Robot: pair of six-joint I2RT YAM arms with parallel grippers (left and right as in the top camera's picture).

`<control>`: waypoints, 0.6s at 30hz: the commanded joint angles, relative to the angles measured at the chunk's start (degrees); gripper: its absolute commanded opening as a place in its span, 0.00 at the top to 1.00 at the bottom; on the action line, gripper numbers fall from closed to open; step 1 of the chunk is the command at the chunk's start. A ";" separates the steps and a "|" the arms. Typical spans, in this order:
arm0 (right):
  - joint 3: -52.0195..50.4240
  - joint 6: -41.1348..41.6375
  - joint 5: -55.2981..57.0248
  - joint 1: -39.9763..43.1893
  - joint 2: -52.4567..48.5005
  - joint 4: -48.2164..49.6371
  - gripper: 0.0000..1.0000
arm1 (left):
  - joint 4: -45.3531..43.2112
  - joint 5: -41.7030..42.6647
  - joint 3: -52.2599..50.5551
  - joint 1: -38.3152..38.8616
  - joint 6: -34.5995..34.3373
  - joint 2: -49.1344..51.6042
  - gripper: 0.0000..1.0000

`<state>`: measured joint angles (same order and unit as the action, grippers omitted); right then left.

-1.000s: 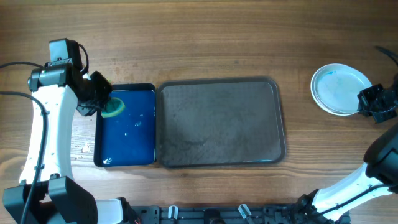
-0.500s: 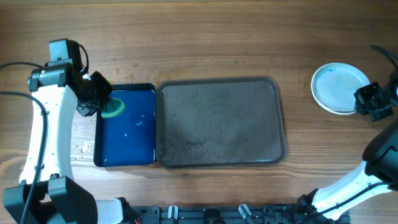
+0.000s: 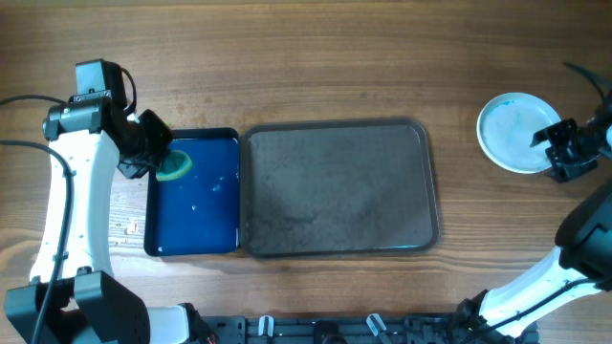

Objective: Clean dirty plates on tray and stack at the side

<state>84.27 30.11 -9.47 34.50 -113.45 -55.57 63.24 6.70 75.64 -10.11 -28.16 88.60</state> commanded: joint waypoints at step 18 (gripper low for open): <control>11.19 -9.16 1.75 -24.15 20.24 -11.91 0.58 | -2.73 -3.82 -9.94 0.35 4.98 0.42 0.96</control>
<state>94.35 22.24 -9.93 15.42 -97.25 -66.50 62.15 2.83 70.59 -10.11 -26.22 88.60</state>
